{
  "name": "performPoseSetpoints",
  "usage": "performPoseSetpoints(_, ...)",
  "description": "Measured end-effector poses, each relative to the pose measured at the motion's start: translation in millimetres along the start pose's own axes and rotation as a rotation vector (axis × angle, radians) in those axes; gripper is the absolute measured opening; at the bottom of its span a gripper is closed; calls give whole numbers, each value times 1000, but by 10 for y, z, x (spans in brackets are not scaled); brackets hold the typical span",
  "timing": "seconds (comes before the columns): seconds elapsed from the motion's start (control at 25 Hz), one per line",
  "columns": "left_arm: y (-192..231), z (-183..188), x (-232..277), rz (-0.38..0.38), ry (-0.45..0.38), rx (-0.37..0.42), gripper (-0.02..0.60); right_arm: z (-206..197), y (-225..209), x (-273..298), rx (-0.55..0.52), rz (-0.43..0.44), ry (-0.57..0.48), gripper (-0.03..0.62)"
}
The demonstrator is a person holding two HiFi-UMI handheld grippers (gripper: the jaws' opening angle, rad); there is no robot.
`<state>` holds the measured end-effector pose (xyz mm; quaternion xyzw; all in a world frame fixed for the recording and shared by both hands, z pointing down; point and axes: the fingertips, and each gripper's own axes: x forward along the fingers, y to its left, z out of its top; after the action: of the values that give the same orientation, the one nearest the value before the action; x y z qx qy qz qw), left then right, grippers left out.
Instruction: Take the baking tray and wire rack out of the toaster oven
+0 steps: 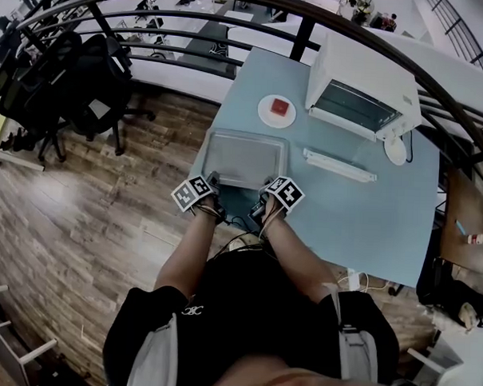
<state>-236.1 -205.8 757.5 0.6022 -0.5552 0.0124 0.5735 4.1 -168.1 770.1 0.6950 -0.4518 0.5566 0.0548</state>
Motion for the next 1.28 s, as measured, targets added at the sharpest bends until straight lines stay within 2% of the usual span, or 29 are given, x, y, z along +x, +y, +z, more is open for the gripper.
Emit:
performPoseSetpoints(0.12, 84, -35, 26, 49, 30, 23, 152, 74, -32, 16, -46, -13, -52, 272)
performPoseSetpoints(0.24, 153, -88, 50, 89, 63, 51, 176, 62, -88, 39, -85, -14, -52, 272)
performPoseSetpoints(0.6, 260, -17, -17, 197, 62, 198, 227, 171, 23, -85, -230, 11, -129, 266)
performPoseSetpoints(0.76, 255, -36, -9, 198, 79, 208, 236, 190, 117, -155, -289, 45, -153, 241)
performPoseSetpoints(0.84, 232, -63, -12, 204, 120, 202, 291, 188, 156, -193, -298, 62, -159, 239)
performPoseSetpoints(0.92, 253, -65, -41, 234, 148, 218, 310, 201, 179, -223, -294, 76, -165, 238)
performPoseSetpoints(1.04, 324, 31, -120, 286, 113, 297, 310, 223, 202, -255, -292, 90, -173, 232)
performPoseSetpoints(1.16, 290, 196, -252, 334, 35, 430, 308, 240, 244, -288, -311, 111, -184, 215)
performPoseSetpoints(1.28, 108, 396, -420, 349, -80, 598, 305, 273, 381, -402, -404, 157, -244, 134)
